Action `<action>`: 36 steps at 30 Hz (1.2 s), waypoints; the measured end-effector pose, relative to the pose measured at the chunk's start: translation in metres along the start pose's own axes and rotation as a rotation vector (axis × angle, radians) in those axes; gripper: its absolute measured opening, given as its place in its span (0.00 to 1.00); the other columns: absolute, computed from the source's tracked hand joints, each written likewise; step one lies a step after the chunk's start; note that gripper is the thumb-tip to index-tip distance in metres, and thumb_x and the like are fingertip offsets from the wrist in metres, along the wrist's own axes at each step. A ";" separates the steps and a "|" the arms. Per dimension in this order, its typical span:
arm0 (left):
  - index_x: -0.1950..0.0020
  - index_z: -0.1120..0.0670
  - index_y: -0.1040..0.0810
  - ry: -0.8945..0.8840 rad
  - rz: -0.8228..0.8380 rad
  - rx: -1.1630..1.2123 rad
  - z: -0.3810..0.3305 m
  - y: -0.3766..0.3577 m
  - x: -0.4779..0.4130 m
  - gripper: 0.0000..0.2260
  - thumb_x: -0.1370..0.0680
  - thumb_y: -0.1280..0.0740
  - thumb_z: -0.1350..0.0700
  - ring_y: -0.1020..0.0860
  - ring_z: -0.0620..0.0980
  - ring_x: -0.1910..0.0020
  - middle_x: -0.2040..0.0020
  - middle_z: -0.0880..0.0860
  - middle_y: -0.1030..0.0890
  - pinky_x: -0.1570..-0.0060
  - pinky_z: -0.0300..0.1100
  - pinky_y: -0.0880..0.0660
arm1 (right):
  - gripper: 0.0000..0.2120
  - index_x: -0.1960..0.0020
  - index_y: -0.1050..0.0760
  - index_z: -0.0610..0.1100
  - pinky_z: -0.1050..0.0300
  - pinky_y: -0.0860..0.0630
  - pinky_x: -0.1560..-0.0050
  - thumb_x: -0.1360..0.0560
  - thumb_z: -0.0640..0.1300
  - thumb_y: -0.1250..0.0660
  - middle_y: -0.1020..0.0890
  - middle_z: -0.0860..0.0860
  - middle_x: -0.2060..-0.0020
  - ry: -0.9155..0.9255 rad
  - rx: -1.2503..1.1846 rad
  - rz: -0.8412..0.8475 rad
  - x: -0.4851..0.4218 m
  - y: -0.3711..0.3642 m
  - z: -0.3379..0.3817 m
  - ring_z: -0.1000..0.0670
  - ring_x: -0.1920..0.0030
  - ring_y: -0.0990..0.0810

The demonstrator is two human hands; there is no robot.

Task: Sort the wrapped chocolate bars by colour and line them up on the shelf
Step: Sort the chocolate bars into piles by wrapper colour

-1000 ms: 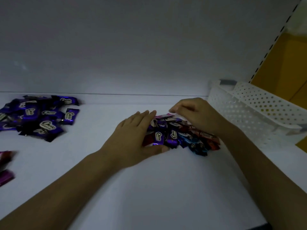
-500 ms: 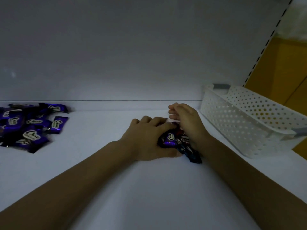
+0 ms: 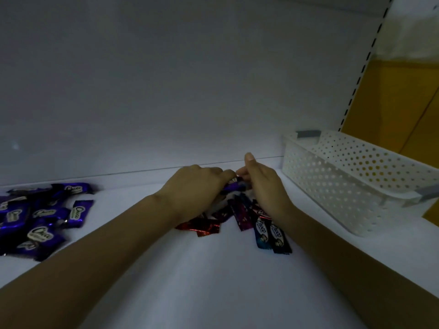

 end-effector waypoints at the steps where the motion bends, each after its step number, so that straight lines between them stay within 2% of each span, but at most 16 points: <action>1: 0.34 0.49 0.30 0.051 -0.041 0.112 0.005 0.004 0.002 0.14 0.19 0.41 0.48 0.21 0.49 0.58 0.49 0.50 0.19 0.62 0.40 0.29 | 0.25 0.55 0.21 0.49 0.56 0.26 0.50 0.21 0.62 0.51 0.17 0.53 0.60 0.018 0.038 -0.011 0.000 0.001 -0.001 0.54 0.57 0.20; 4: 0.53 0.50 0.27 0.242 -0.171 0.477 0.019 0.013 0.010 0.05 0.19 0.39 0.53 0.26 0.39 0.72 0.67 0.47 0.23 0.73 0.30 0.34 | 0.24 0.56 0.22 0.50 0.58 0.25 0.52 0.22 0.63 0.50 0.17 0.55 0.62 0.118 0.155 -0.026 0.004 0.001 0.000 0.56 0.58 0.20; 6: 0.62 0.51 0.29 0.401 -0.211 0.682 0.024 0.013 0.020 0.11 0.19 0.38 0.54 0.27 0.39 0.76 0.71 0.49 0.24 0.76 0.30 0.34 | 0.22 0.55 0.23 0.47 0.57 0.23 0.53 0.23 0.62 0.47 0.17 0.54 0.60 0.214 0.227 0.011 0.007 -0.001 0.005 0.54 0.58 0.19; 9: 0.61 0.57 0.26 0.558 -0.213 0.866 0.022 0.009 0.037 0.13 0.19 0.38 0.52 0.20 0.48 0.69 0.66 0.56 0.19 0.72 0.35 0.28 | 0.20 0.51 0.23 0.46 0.58 0.23 0.50 0.24 0.61 0.43 0.17 0.54 0.57 0.308 0.204 0.125 0.017 -0.006 0.015 0.57 0.55 0.20; 12: 0.57 0.57 0.24 0.650 -0.244 1.002 0.020 0.010 0.054 0.13 0.19 0.39 0.51 0.19 0.47 0.67 0.64 0.54 0.18 0.69 0.34 0.25 | 0.13 0.46 0.23 0.49 0.66 0.26 0.48 0.23 0.55 0.39 0.19 0.58 0.53 0.296 0.142 0.184 0.024 -0.014 0.026 0.62 0.51 0.22; 14: 0.55 0.60 0.23 0.692 -0.277 1.086 0.023 0.016 0.065 0.14 0.19 0.39 0.50 0.19 0.46 0.67 0.63 0.56 0.17 0.68 0.37 0.24 | 0.11 0.44 0.23 0.49 0.65 0.26 0.47 0.23 0.52 0.36 0.18 0.57 0.53 0.249 0.056 0.222 0.026 -0.020 0.039 0.60 0.51 0.21; 16: 0.56 0.62 0.22 0.720 -0.294 1.129 0.029 0.025 0.077 0.16 0.19 0.39 0.50 0.19 0.49 0.68 0.63 0.59 0.17 0.67 0.38 0.25 | 0.09 0.45 0.22 0.48 0.61 0.23 0.49 0.24 0.48 0.34 0.16 0.53 0.56 0.181 -0.056 0.318 0.026 -0.029 0.060 0.54 0.55 0.18; 18: 0.55 0.62 0.21 0.759 -0.339 1.191 0.039 0.037 0.090 0.17 0.20 0.38 0.49 0.19 0.56 0.63 0.61 0.61 0.17 0.62 0.42 0.25 | 0.05 0.50 0.22 0.47 0.63 0.22 0.56 0.25 0.45 0.33 0.15 0.53 0.62 0.167 -0.132 0.382 0.028 -0.044 0.084 0.54 0.62 0.17; 20: 0.56 0.59 0.20 0.811 -0.407 1.215 0.049 0.049 0.109 0.15 0.20 0.38 0.49 0.18 0.55 0.63 0.63 0.58 0.16 0.62 0.42 0.24 | 0.01 0.55 0.23 0.45 0.62 0.23 0.59 0.24 0.42 0.33 0.17 0.53 0.67 0.155 -0.193 0.391 0.028 -0.064 0.107 0.56 0.67 0.19; 23: 0.57 0.54 0.19 0.901 -0.506 1.180 0.069 0.064 0.150 0.13 0.20 0.37 0.48 0.18 0.46 0.68 0.66 0.52 0.15 0.67 0.37 0.24 | 0.05 0.59 0.24 0.44 0.64 0.25 0.63 0.23 0.40 0.34 0.20 0.52 0.67 0.141 -0.232 0.434 0.035 -0.109 0.137 0.57 0.69 0.22; 25: 0.57 0.53 0.19 0.957 -0.557 1.141 0.083 0.075 0.185 0.13 0.21 0.37 0.47 0.18 0.46 0.67 0.65 0.51 0.15 0.66 0.37 0.24 | 0.06 0.58 0.25 0.43 0.65 0.25 0.65 0.23 0.40 0.35 0.20 0.51 0.66 0.138 -0.262 0.497 0.045 -0.145 0.155 0.58 0.70 0.23; 28: 0.63 0.56 0.19 1.063 -0.636 1.079 0.102 0.096 0.243 0.17 0.20 0.38 0.48 0.22 0.44 0.74 0.72 0.51 0.18 0.74 0.32 0.29 | 0.04 0.56 0.26 0.42 0.65 0.23 0.67 0.22 0.39 0.36 0.18 0.51 0.65 0.098 -0.342 0.603 0.065 -0.200 0.178 0.57 0.71 0.21; 30: 0.62 0.65 0.21 1.131 -0.665 1.008 0.113 0.107 0.283 0.22 0.20 0.38 0.47 0.27 0.47 0.76 0.74 0.53 0.22 0.75 0.33 0.34 | 0.04 0.55 0.27 0.42 0.64 0.23 0.66 0.21 0.39 0.37 0.16 0.49 0.62 0.046 -0.404 0.676 0.078 -0.232 0.192 0.54 0.70 0.19; 32: 0.58 0.69 0.22 1.210 -0.691 0.952 0.121 0.115 0.324 0.26 0.22 0.38 0.44 0.29 0.51 0.71 0.68 0.58 0.22 0.70 0.38 0.35 | 0.03 0.53 0.26 0.42 0.60 0.22 0.60 0.21 0.40 0.37 0.15 0.47 0.60 0.017 -0.417 0.741 0.091 -0.259 0.203 0.53 0.68 0.18; 34: 0.60 0.62 0.20 1.277 -0.746 0.928 0.125 0.123 0.359 0.21 0.22 0.38 0.45 0.26 0.51 0.73 0.69 0.54 0.19 0.72 0.37 0.32 | 0.04 0.51 0.25 0.41 0.59 0.22 0.58 0.21 0.40 0.38 0.15 0.47 0.59 0.027 -0.398 0.788 0.102 -0.281 0.212 0.53 0.66 0.18; 36: 0.59 0.57 0.20 1.332 -0.821 0.932 0.125 0.130 0.390 0.16 0.21 0.38 0.48 0.21 0.43 0.74 0.71 0.50 0.17 0.75 0.31 0.30 | 0.04 0.50 0.25 0.41 0.58 0.22 0.57 0.21 0.41 0.37 0.15 0.48 0.59 0.046 -0.370 0.826 0.112 -0.301 0.219 0.53 0.66 0.18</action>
Point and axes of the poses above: each hand's wrist, its own x-axis away from the middle knuckle, its own y-axis out of the back of the hand, z = x × y, the point moved 2 cm from there along -x, towards the middle knuckle
